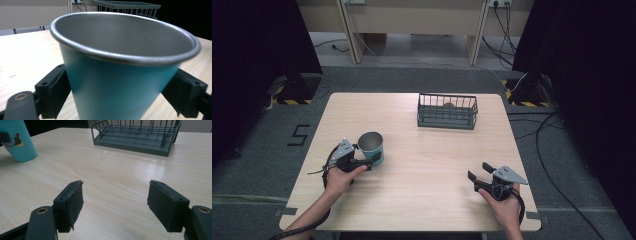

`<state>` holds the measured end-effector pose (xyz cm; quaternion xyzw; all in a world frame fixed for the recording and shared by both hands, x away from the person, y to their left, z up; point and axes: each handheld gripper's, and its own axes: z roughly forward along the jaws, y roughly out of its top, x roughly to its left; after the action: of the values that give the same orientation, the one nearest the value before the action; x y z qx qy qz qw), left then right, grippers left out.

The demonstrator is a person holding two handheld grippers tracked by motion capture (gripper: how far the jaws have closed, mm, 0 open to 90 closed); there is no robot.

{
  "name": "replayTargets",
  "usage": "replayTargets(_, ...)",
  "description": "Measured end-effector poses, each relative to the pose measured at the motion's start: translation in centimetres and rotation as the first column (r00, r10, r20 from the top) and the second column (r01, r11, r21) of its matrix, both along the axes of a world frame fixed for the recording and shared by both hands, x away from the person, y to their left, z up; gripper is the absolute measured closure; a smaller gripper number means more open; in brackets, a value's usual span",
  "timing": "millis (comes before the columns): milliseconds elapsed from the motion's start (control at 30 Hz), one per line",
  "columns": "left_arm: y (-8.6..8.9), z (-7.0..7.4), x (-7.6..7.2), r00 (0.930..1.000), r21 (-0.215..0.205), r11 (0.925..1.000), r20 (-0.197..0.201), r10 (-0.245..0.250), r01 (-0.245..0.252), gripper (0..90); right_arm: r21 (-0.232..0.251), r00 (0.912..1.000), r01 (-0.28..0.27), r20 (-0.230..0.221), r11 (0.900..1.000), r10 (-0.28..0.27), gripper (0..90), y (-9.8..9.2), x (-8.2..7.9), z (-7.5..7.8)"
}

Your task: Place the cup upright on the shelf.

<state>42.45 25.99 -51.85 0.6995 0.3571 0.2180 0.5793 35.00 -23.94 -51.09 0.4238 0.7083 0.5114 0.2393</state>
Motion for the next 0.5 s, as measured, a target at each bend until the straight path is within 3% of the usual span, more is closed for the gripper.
replayTargets(500,-0.58,-0.03,0.59,1.0,-0.013,0.9999,-0.002,-0.007,0.007,15.7,0.002,1.0,-0.003,-0.009,1.0,0.003,29.1,-0.11,0.13,0.0)
